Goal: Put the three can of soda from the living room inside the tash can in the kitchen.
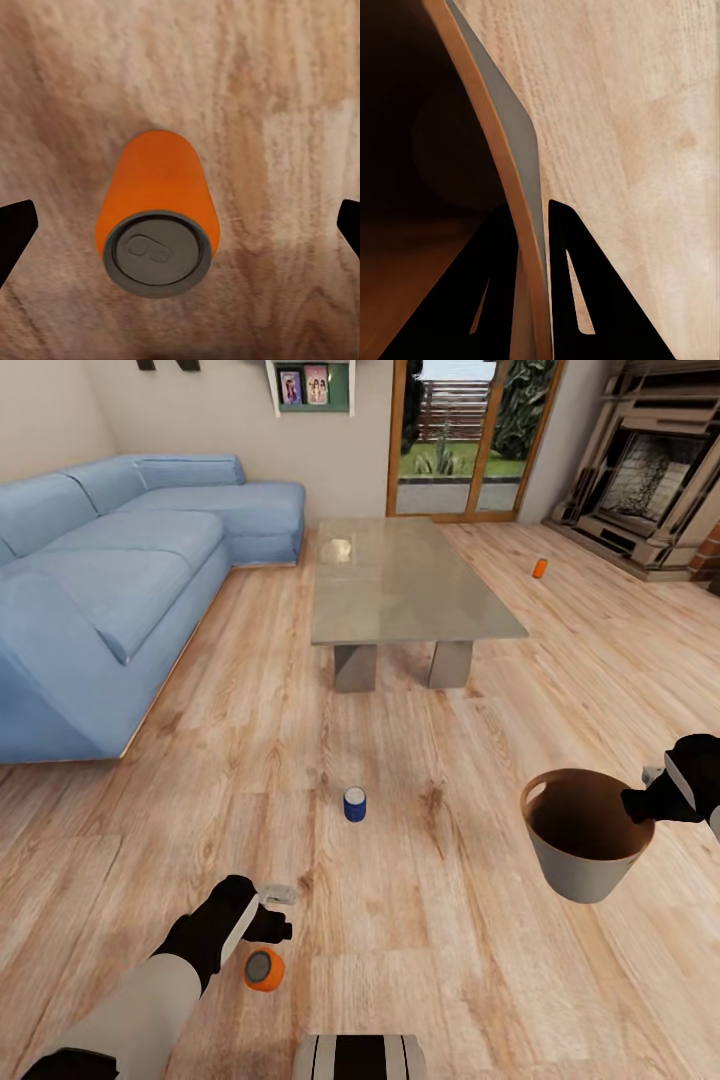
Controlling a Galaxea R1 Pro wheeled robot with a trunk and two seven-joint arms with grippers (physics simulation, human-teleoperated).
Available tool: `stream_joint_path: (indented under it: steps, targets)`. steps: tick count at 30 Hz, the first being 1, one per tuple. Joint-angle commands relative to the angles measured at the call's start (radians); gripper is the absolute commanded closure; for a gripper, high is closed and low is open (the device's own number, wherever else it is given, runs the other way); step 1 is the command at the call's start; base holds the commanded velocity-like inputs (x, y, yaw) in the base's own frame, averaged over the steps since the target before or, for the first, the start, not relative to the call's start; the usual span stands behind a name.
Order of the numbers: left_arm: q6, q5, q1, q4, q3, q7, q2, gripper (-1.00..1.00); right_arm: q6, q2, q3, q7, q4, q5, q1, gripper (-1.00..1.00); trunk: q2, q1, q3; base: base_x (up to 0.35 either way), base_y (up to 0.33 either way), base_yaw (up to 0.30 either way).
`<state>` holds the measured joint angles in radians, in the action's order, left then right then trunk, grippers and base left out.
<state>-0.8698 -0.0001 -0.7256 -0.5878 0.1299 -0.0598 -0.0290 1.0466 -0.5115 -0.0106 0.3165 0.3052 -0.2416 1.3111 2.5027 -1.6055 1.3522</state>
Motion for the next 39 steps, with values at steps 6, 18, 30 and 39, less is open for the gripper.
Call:
stream_joint_path:
  steps: [6, 18, 30, 39]
  targets:
    - [0.000, 0.000, 0.000, -0.001, 0.000, 0.000, 0.000, -1.00, 0.001, -0.002, -0.003, 0.003, 0.001, 0.004, 0.000, 1.00, 0.000, 0.000, 0.000, -0.004, 0.000, 0.000]
    - [0.000, 0.000, 0.000, -0.001, -0.001, 0.000, 0.000, -1.00, 0.001, 0.000, -0.002, 0.002, 0.008, 0.005, 0.000, 1.00, 0.000, 0.000, 0.010, -0.051, 0.000, 0.000]
    - [0.000, 0.004, 0.000, -0.002, -0.001, 0.000, 0.000, -1.00, 0.001, 0.001, -0.002, 0.002, 0.002, 0.005, 0.000, 1.00, 0.000, 0.000, 0.014, -0.002, 0.106, 0.000]
    - [0.000, 0.006, 0.000, -0.009, -0.001, 0.000, 0.000, -1.00, 0.001, -0.002, -0.003, 0.001, 0.003, 0.005, 0.000, 1.00, 0.000, 0.000, 0.014, 0.000, 0.026, 0.000]
